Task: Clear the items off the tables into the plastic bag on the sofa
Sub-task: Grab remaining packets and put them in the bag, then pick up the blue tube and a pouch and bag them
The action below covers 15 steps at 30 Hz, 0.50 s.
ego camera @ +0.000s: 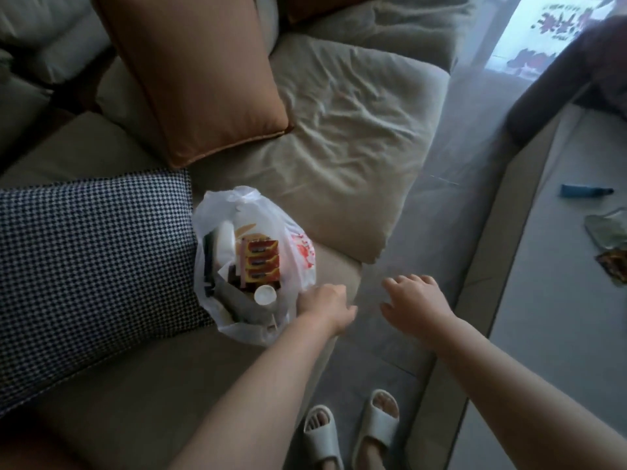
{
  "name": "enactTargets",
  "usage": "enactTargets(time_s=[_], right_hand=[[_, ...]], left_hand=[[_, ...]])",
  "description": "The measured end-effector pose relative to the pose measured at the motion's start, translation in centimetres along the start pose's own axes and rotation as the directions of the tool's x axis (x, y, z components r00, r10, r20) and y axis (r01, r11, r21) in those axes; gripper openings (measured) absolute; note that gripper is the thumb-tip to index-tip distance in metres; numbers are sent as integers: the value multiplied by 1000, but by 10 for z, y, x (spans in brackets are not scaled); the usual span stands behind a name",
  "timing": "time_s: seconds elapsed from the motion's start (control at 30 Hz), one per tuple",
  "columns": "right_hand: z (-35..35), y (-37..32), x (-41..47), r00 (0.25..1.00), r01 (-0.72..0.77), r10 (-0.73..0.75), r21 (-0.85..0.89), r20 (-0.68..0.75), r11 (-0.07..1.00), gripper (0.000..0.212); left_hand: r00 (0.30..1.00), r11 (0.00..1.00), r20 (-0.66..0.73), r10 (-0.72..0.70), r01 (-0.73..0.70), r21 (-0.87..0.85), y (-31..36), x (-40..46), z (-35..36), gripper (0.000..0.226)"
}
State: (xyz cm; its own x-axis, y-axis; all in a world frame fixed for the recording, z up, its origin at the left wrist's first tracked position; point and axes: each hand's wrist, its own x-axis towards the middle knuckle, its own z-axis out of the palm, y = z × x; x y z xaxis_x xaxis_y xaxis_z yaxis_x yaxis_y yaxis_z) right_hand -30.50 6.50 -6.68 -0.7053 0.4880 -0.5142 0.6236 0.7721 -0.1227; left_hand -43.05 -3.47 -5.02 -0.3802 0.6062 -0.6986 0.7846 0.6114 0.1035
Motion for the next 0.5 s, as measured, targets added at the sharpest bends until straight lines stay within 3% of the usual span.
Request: enactTargets(time_s=[0.5], right_hand=[[33, 185, -97, 929, -369, 366, 202, 55, 907, 43]], left_hand=[[967, 939, 73, 244, -254, 231, 196, 25, 11, 46]])
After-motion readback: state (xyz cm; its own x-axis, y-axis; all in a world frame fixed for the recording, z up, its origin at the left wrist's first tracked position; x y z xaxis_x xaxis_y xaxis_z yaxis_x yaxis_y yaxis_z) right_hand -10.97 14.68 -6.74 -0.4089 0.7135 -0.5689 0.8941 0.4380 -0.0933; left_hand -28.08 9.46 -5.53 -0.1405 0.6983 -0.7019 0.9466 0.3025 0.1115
